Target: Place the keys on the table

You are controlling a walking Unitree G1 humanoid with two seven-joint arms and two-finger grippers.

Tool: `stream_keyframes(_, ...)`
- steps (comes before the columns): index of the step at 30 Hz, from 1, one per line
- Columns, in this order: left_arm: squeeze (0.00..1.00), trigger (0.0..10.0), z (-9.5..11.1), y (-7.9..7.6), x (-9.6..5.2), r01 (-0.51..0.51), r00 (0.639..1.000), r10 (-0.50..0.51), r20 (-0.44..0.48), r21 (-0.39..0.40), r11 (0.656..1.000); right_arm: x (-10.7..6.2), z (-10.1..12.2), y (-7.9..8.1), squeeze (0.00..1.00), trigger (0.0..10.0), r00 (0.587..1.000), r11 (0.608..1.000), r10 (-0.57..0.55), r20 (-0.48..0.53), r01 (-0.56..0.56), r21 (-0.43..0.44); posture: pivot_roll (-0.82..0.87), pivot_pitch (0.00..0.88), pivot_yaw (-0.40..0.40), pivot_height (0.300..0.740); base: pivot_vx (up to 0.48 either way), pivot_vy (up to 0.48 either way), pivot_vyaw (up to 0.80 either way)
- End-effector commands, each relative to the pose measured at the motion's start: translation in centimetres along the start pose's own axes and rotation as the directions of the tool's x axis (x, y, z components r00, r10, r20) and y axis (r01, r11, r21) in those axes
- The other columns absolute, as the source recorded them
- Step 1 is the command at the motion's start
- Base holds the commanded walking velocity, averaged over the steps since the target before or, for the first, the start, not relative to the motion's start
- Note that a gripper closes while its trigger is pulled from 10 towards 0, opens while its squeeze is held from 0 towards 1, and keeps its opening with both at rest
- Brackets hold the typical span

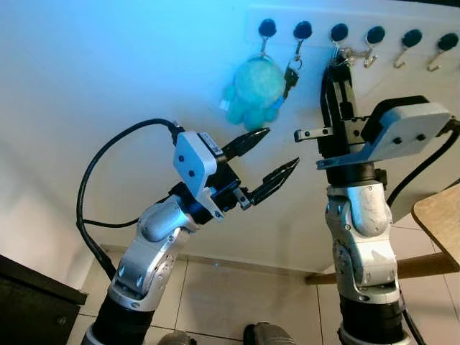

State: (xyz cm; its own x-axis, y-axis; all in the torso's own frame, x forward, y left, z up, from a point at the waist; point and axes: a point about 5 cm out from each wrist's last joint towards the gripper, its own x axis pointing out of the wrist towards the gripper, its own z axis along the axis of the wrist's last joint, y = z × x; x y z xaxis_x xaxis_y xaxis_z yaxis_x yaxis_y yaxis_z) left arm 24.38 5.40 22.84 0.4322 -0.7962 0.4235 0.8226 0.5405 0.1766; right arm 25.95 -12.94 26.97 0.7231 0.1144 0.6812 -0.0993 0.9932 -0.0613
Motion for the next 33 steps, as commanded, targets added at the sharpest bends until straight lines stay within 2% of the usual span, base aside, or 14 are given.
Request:
stream_keyframes(1, 0.00, 10.0, 0.1, -0.2, -0.1, 0.015, 1.000, -0.015, -0.005, 0.015, 1.000, -0.5, 0.2, -0.4, 0.00, 10.0, 1.000, 1.000, -0.016, 0.007, 0.016, -0.019, 0.02, 0.126, -0.008, 0.740, 0.000, 0.000, 0.00)
stream_keyframes(7, 0.00, 10.0, 0.1, -0.1, 0.0, 0.018, 1.000, -0.018, -0.006, 0.017, 1.000, -0.6, -0.2, -0.6, 0.00, 10.0, 1.000, 0.999, -0.024, -0.014, 0.024, -0.042, 0.03, 0.125, -0.007, 0.740, 0.000, 0.000, 0.00)
stream_keyframes(12, 0.00, 10.0, 0.1, 0.0, 0.0, 0.016, 1.000, -0.016, -0.008, 0.021, 1.000, 0.4, -0.3, -1.2, 0.00, 10.0, 0.996, 0.997, -0.073, -0.044, 0.073, 0.002, 0.03, 0.125, -0.008, 0.740, 0.000, 0.000, 0.00)
stream_keyframes(18, 0.00, 10.0, 0.1, 0.0, 0.0, 0.014, 1.000, -0.014, -0.009, 0.026, 1.000, 2.6, 1.7, -1.5, 0.00, 10.0, 0.997, 0.999, -0.042, 0.062, 0.041, 0.017, 0.03, 0.123, -0.008, 0.740, 0.000, 0.000, 0.00)
stream_keyframes(19, 0.00, 10.0, 0.1, 0.0, 0.0, 0.014, 1.000, -0.014, -0.009, 0.027, 1.000, 3.0, 2.2, -1.5, 0.59, 10.0, 0.995, 1.000, -0.027, 0.091, 0.027, 0.007, 0.03, 0.122, -0.008, 0.740, 0.000, 0.000, 0.00)
stream_keyframes(20, 0.00, 10.0, 0.1, 0.0, 0.0, 0.014, 1.000, -0.013, -0.008, 0.027, 1.000, 3.3, 2.5, -1.4, 1.00, 10.0, 0.994, 1.000, -0.012, 0.111, 0.013, -0.003, 0.03, 0.121, -0.008, 0.740, 0.000, 0.000, 0.00)
stream_keyframes(33, 0.00, 10.0, 0.2, 0.0, 0.0, 0.014, 1.000, -0.014, -0.008, 0.027, 1.000, 3.2, 2.4, -1.1, 1.00, 10.0, 0.995, 1.000, 0.013, 0.095, -0.012, -0.011, 0.03, 0.123, -0.008, 0.740, 0.000, 0.000, 0.00)
